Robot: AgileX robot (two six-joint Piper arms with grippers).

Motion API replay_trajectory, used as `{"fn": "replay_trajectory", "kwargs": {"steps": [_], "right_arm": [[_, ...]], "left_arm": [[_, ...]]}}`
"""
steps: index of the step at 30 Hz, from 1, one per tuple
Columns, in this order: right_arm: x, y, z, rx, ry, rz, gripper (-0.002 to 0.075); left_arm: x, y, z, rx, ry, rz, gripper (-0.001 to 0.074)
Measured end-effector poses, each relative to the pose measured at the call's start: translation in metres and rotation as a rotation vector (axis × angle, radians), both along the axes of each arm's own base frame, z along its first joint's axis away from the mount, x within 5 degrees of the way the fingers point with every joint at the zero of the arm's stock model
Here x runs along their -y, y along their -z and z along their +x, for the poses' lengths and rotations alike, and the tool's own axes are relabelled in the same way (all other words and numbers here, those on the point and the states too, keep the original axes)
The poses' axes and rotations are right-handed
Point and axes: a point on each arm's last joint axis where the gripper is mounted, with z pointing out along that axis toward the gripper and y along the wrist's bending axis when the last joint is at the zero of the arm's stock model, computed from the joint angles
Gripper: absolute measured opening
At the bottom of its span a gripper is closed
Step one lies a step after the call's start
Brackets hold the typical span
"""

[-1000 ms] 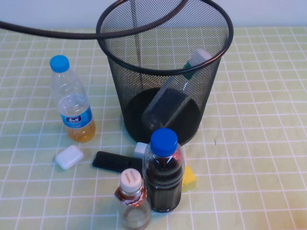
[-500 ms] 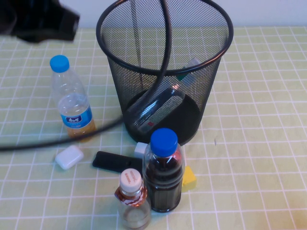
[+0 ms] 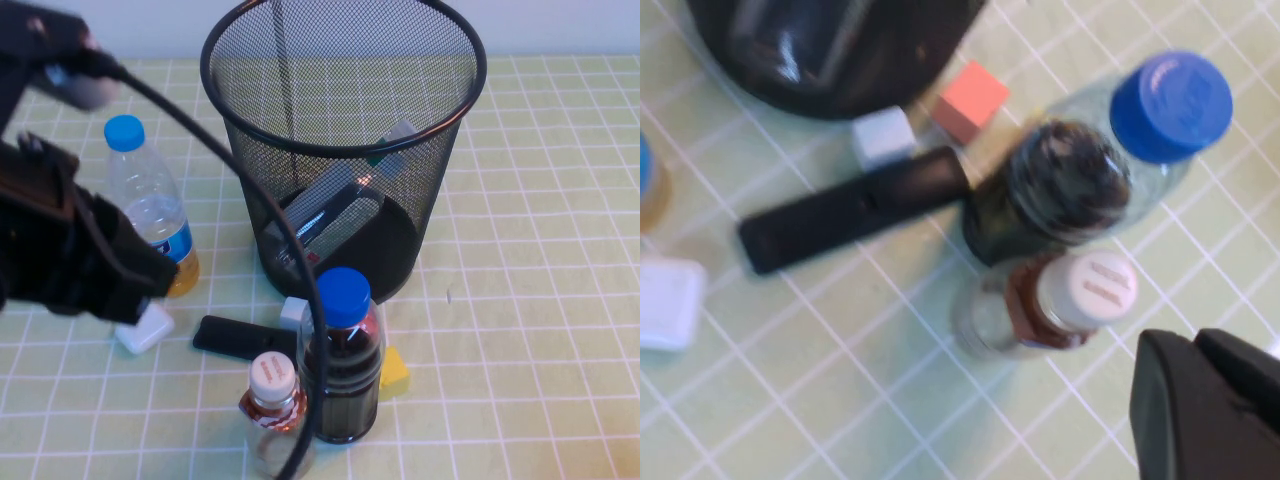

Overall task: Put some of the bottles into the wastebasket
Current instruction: Pick up a bottle from the table with left arm

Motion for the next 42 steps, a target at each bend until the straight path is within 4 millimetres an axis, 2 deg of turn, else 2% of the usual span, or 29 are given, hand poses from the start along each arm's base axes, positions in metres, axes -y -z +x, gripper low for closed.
{"fn": "replay_trajectory", "kwargs": {"steps": [4,10,13,20,23,29,32,38,42], "right_arm": [[0.000,0.000,0.000,0.000,0.000,0.000,-0.0008],[0.000,0.000,0.000,0.000,0.000,0.000,-0.0008],[0.000,0.000,0.000,0.000,0.000,0.000,-0.0008],[0.000,0.000,0.000,0.000,0.000,0.000,-0.0008],[0.000,0.000,0.000,0.000,0.000,0.000,-0.0008],[0.000,0.000,0.000,0.000,0.000,0.000,-0.0008],[0.000,0.000,0.000,0.000,0.000,0.000,-0.0008],[0.000,0.000,0.000,0.000,0.000,0.000,-0.0008],[0.000,0.000,0.000,0.000,0.000,0.000,-0.0008]], "left_arm": [[0.004,0.014,-0.002,-0.052,0.047,-0.014,-0.0003],[0.008,0.021,-0.004,-0.043,0.124,-0.012,-0.0003],[0.012,0.025,-0.007,-0.018,0.164,0.048,-0.0003],[0.046,0.040,-0.020,0.018,0.349,0.216,-0.0003],[0.051,0.045,-0.020,0.050,0.335,0.300,-0.0003],[0.047,0.045,-0.015,0.091,0.263,0.364,0.0008],[0.050,0.046,-0.016,0.068,0.271,0.346,0.0083],[0.061,0.059,-0.008,-0.011,0.223,0.348,0.0397],[0.073,0.074,0.002,-0.071,0.192,0.378,0.0472]]}}
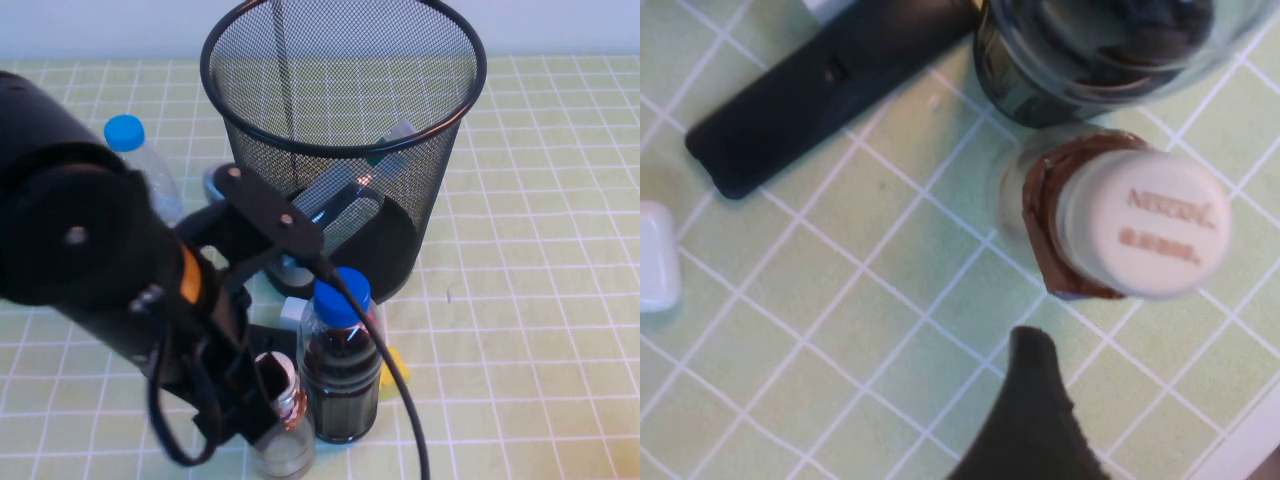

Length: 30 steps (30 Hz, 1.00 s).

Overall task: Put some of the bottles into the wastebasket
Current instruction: Pick up a bottle from the table with left arm

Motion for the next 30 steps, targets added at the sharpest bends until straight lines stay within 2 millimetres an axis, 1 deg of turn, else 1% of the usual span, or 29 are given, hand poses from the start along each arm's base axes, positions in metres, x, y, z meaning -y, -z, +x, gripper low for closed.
{"fn": "replay_trajectory", "kwargs": {"steps": [3,5,12,22,25,30], "right_arm": [[0.000,0.000,0.000,0.000,0.000,0.000,-0.0008],[0.000,0.000,0.000,0.000,0.000,0.000,-0.0008],[0.000,0.000,0.000,0.000,0.000,0.000,-0.0008],[0.000,0.000,0.000,0.000,0.000,0.000,-0.0008],[0.000,0.000,0.000,0.000,0.000,0.000,-0.0008],[0.000,0.000,0.000,0.000,0.000,0.000,-0.0008]], "left_arm": [[0.008,0.012,0.007,-0.028,-0.018,0.023,0.0484],[0.013,0.015,0.010,-0.029,-0.022,0.016,0.0487],[0.019,0.016,0.015,-0.005,-0.056,-0.045,0.0490],[0.026,0.026,0.020,-0.024,-0.058,-0.023,0.0485],[0.026,0.027,0.021,-0.029,-0.061,-0.026,0.0446],[0.027,0.027,0.020,-0.030,-0.062,-0.027,0.0278]]}}
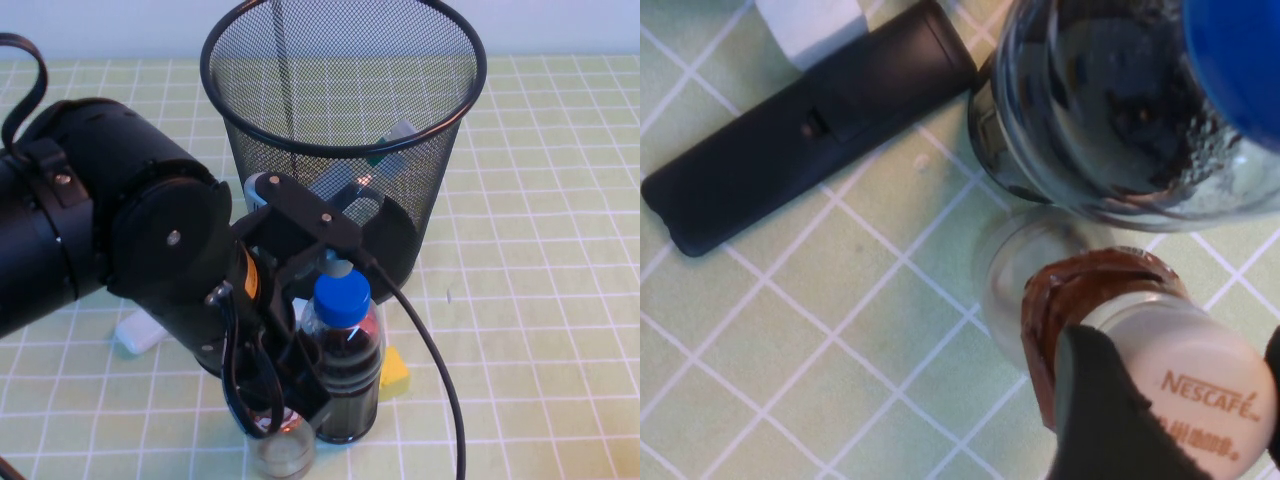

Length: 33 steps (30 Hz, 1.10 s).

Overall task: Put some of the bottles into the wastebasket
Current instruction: Pick up a bottle from the table with left arm, then place the bottle in the trash can

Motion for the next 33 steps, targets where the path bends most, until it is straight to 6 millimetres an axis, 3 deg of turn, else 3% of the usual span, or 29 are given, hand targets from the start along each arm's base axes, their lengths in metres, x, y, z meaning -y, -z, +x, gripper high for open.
{"fn": "replay_trajectory", "kwargs": {"steps": [19,33], "right_arm": [[0.000,0.000,0.000,0.000,0.000,0.000,-0.0008],[0.000,0.000,0.000,0.000,0.000,0.000,-0.0008]], "left_arm": [[-0.008,-0.004,-0.005,-0.024,-0.002,0.055,0.0274],[-0.017,-0.077,-0.010,0.143,-0.007,-0.105,0.0274]]}}
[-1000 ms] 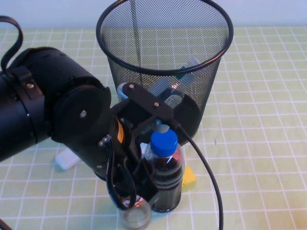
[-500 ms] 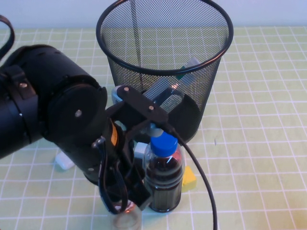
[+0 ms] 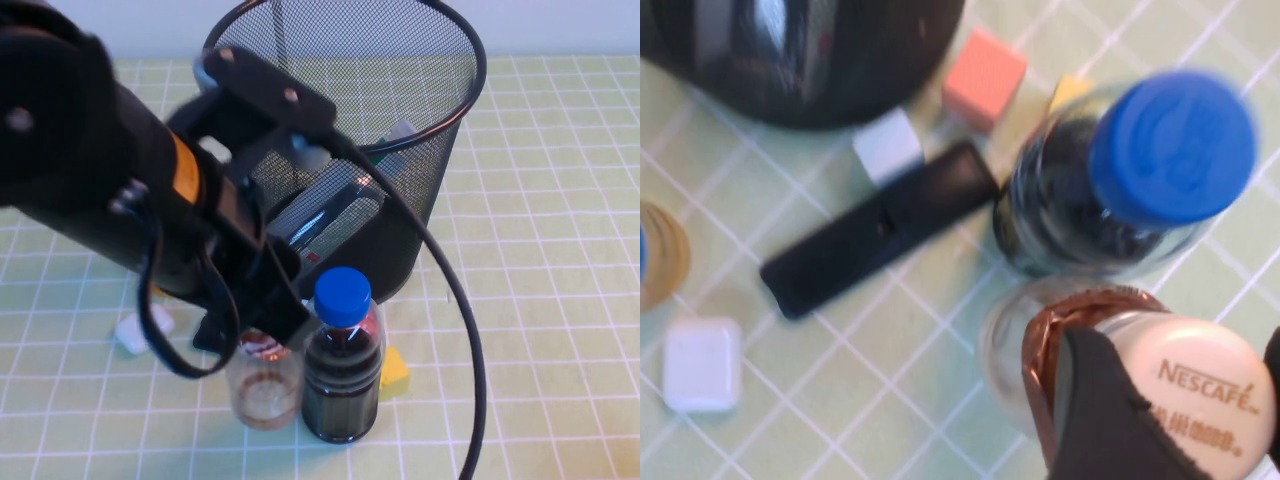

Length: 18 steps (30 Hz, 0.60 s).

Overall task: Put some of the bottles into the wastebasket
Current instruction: Place the bottle in the trash can

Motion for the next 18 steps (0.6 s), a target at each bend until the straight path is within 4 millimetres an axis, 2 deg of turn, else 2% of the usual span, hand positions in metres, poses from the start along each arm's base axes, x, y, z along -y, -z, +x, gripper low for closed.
{"fn": "replay_trajectory", "kwargs": {"steps": [9,18], "right_arm": [[0.000,0.000,0.000,0.000,0.000,0.000,-0.0008],[0.000,0.000,0.000,0.000,0.000,0.000,-0.0008]], "left_arm": [[-0.024,-0.041,-0.018,0.116,-0.010,-0.097,0.0274],[-0.056,-0.065,-0.038,0.217,-0.058,-0.155,0.0274]]}}
